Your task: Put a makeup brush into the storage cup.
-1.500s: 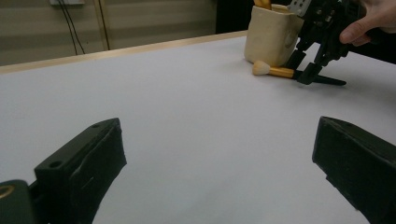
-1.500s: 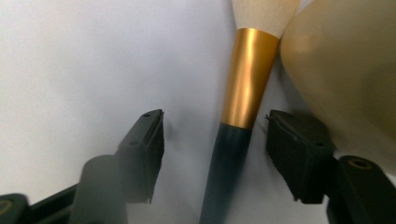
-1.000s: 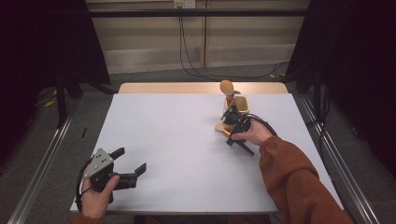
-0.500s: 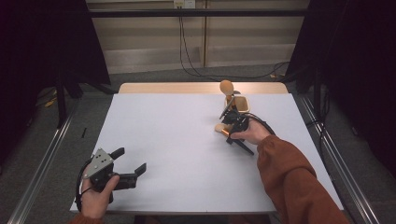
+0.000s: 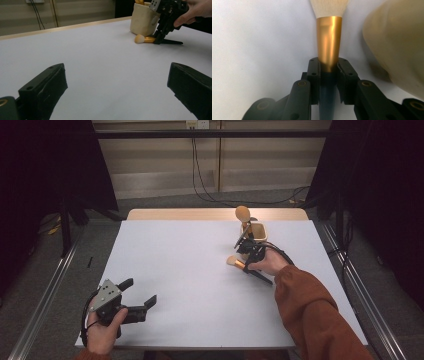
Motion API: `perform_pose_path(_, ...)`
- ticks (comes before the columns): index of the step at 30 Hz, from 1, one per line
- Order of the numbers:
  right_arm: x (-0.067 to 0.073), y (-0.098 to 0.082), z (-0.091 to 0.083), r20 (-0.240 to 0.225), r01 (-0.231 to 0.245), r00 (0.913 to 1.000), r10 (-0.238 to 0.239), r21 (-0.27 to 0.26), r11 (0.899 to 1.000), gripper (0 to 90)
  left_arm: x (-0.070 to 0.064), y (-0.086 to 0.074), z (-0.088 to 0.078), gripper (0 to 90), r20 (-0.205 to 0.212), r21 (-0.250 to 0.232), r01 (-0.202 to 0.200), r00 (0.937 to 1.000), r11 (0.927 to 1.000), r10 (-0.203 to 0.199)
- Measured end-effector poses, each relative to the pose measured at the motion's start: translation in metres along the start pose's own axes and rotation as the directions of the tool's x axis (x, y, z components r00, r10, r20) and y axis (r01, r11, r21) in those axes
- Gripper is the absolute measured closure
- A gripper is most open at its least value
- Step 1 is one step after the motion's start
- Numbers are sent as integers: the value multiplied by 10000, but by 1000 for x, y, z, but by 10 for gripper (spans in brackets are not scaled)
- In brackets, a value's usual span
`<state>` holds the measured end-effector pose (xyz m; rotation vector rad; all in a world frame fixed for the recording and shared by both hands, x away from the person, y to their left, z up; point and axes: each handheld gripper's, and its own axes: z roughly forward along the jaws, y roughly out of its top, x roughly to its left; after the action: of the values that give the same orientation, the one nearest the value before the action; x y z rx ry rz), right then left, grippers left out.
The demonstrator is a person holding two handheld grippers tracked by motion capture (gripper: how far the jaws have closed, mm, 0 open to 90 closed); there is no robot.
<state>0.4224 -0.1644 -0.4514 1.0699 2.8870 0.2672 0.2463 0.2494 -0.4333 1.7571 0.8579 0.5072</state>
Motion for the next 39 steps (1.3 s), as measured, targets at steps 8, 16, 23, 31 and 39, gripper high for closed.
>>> perform_pose_path(8,1,0,0,67,78,9999,-78,-12,10000,753,0,0,-1,22,-22,25,-15,10000,10000,15)
perform_pose_path(16,0,-3,-1,19,15,10000,-15,-254,9997,753,0,0,0,22,-31,23,7,10000,10000,-7)
perform_pose_path(23,-2,-9,-6,-3,-103,9999,103,-584,9982,753,0,0,0,22,-31,23,-13,10000,10000,13)
perform_pose_path(31,-1,-14,-14,10,-92,10000,93,-977,9952,753,0,0,0,23,-22,7,2,10000,10000,-2)
perform_pose_path(39,0,-20,-22,-37,-183,9998,180,-1460,9891,754,0,0,0,22,-33,2,7,10000,10000,-7)
